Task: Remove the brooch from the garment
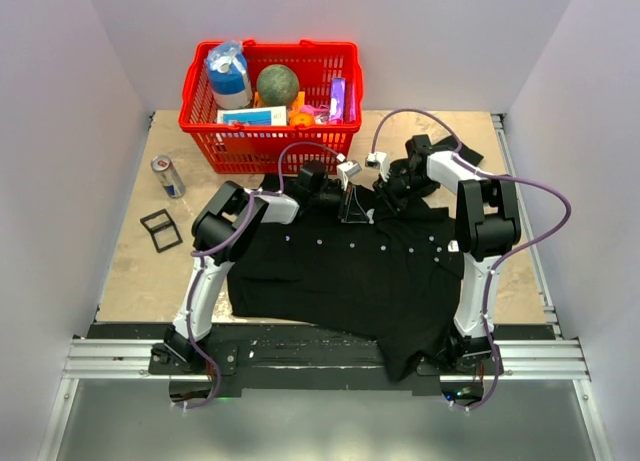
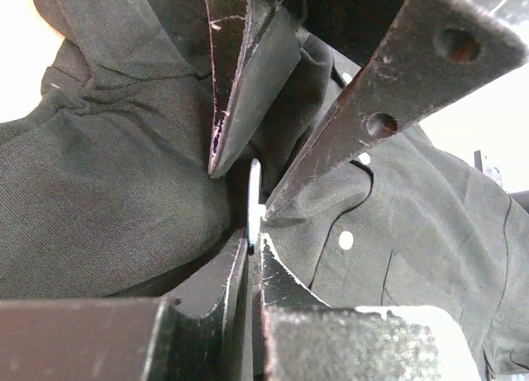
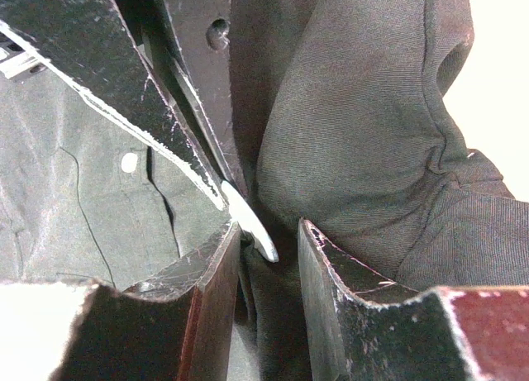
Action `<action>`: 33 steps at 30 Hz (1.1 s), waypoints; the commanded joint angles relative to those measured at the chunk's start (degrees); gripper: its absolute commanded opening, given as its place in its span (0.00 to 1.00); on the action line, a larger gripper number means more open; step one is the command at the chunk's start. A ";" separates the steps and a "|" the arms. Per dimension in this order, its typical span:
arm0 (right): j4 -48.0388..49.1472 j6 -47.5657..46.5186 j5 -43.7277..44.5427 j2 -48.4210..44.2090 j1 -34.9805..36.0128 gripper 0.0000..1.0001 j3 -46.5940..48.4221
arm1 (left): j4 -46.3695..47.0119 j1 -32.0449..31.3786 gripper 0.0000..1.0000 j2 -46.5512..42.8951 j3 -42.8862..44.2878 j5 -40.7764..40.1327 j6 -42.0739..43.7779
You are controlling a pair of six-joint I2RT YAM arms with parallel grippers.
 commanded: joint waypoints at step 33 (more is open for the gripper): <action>0.73 2.44 3.47 3.17 0.45 0.38 4.19 | 0.00 1.33 0.00 3.56 1.92 -1.62 -1.40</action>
